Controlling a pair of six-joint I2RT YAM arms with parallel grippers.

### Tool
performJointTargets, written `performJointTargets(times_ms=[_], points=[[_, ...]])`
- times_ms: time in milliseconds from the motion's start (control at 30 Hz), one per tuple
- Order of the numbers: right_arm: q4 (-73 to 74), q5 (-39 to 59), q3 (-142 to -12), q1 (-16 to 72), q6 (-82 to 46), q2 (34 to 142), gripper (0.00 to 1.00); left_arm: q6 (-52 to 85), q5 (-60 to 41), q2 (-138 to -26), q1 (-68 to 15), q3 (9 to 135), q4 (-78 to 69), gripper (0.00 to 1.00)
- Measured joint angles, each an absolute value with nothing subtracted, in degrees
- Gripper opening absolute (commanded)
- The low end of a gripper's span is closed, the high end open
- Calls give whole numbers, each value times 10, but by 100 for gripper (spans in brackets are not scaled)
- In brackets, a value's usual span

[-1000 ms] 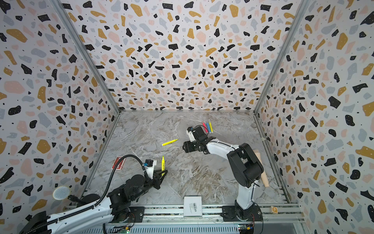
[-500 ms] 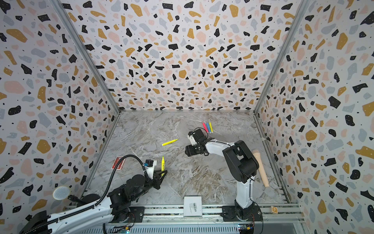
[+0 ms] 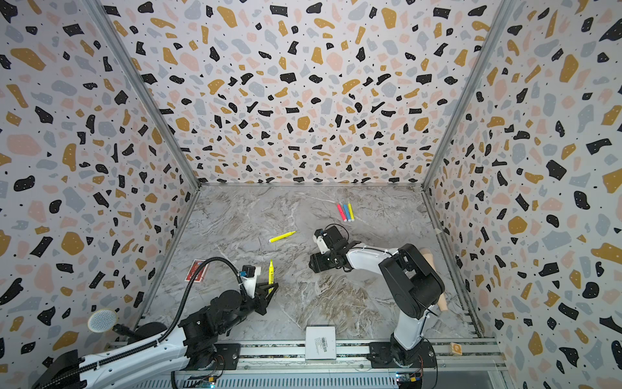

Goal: Insert the pens into the pen caps
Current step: 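Lower the right gripper and close it on one translucent cap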

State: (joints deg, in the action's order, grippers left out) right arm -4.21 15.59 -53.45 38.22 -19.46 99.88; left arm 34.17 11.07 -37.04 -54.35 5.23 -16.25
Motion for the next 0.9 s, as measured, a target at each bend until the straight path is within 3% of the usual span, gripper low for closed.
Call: performJointTargets(times_ms=[900], points=[[-73, 124, -600, 374, -178, 1014, 66, 342, 115, -359, -543, 52, -151, 0]])
